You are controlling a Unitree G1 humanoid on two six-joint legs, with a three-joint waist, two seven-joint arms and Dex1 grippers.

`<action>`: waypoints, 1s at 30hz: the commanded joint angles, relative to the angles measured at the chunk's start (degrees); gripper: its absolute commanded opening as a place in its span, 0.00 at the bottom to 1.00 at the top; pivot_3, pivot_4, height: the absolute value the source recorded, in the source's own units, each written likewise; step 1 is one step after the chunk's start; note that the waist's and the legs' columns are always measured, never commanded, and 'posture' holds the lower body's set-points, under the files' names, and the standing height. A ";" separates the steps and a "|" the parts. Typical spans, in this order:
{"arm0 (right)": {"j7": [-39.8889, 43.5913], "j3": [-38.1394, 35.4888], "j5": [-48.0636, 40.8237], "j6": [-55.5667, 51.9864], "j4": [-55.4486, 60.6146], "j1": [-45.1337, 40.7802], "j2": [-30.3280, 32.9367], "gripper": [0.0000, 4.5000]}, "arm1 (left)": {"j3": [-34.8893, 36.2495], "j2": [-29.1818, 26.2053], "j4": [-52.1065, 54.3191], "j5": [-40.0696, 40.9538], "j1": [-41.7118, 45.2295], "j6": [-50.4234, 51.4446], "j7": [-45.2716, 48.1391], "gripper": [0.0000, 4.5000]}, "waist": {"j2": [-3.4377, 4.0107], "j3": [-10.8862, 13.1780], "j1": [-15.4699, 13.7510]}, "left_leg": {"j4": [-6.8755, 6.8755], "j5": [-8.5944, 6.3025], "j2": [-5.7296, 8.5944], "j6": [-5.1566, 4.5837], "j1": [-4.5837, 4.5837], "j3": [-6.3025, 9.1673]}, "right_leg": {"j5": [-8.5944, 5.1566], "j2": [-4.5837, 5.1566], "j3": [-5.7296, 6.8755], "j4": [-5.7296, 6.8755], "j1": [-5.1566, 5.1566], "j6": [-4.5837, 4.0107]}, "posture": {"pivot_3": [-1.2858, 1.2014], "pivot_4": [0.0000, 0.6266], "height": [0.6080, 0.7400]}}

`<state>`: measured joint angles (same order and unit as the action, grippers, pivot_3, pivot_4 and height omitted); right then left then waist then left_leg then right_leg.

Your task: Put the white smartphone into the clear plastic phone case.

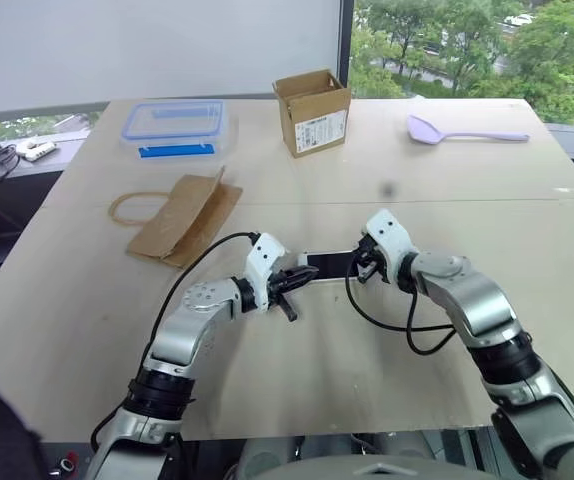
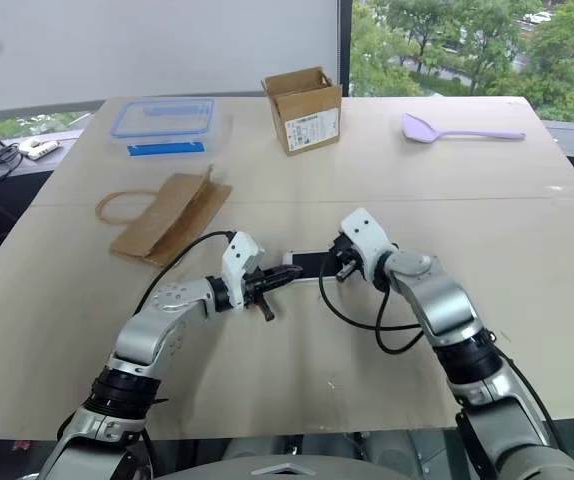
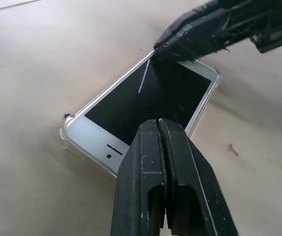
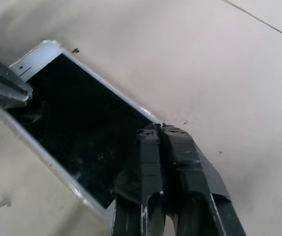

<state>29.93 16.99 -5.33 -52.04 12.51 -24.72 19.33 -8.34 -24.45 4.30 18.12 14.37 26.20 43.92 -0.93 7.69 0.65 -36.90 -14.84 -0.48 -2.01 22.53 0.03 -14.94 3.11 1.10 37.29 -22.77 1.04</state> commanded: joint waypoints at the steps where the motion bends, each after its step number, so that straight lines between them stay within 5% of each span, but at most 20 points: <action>1: 3.97 1.23 -0.57 10.70 3.58 7.82 3.47 0.00 | 1.90 0.21 1.37 0.21 -1.47 -2.27 -0.57 0.01 | 0.00 0.01 -0.22 | 0.00 0.00 0.00 0.00 0.10 0.00 | 0.00 0.00 0.02 -0.03 -0.07 0.01 | 0.52 0.24 1.00; 4: 7.02 -3.34 -4.58 17.90 8.75 11.99 4.40 0.00 | 3.41 0.53 3.54 1.46 -2.38 -5.37 0.08 0.01 | 0.11 0.16 -0.05 | 0.17 0.00 0.00 0.01 0.41 0.05 | 0.12 0.00 0.15 -0.34 -0.23 0.22 | 0.52 0.24 1.00; 7: 6.77 -9.84 -8.50 19.96 10.98 13.27 3.94 0.18 | 6.73 0.96 6.43 5.70 -2.74 -4.39 0.47 0.00 | 0.33 0.40 0.15 | 0.15 0.01 0.00 0.01 0.86 0.04 | 0.16 -0.02 0.16 -0.32 -0.65 0.27 | 0.52 0.24 1.00; 15: 11.90 -20.94 -14.57 23.21 17.83 23.17 11.63 1.00 | 13.69 -2.49 14.77 14.05 -8.48 0.16 1.88 0.80 | 0.48 0.82 -0.76 | -0.25 0.02 0.04 0.02 1.32 0.21 | 0.16 -0.13 0.49 -0.19 -0.86 0.30 | 0.52 0.24 1.00; 17: 14.40 -24.82 -16.59 23.57 18.76 27.22 14.58 1.00 | 15.35 -4.74 16.75 15.10 -11.78 0.75 2.95 0.99 | 0.49 0.93 -0.92 | -0.30 0.02 0.04 0.02 1.31 0.20 | 0.15 -0.14 0.49 -0.19 -0.82 0.31 | 0.52 0.24 1.00; 30: 15.81 -40.78 -19.05 28.13 20.02 43.95 18.22 1.00 | 17.73 -10.39 27.86 16.04 -27.89 1.73 2.89 0.99 | 0.43 1.25 -1.46 | -0.72 0.04 0.04 0.02 1.11 0.21 | 0.12 -0.28 0.41 0.29 -0.68 0.33 | 0.52 0.24 1.00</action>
<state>45.69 -21.47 -23.49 -25.52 32.57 19.33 37.03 9.97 -34.33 29.11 33.33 -12.99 27.94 46.55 -0.51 8.95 -0.82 -37.71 -14.80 -0.44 -1.99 23.63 0.25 -14.83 2.82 1.51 37.64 -23.44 1.36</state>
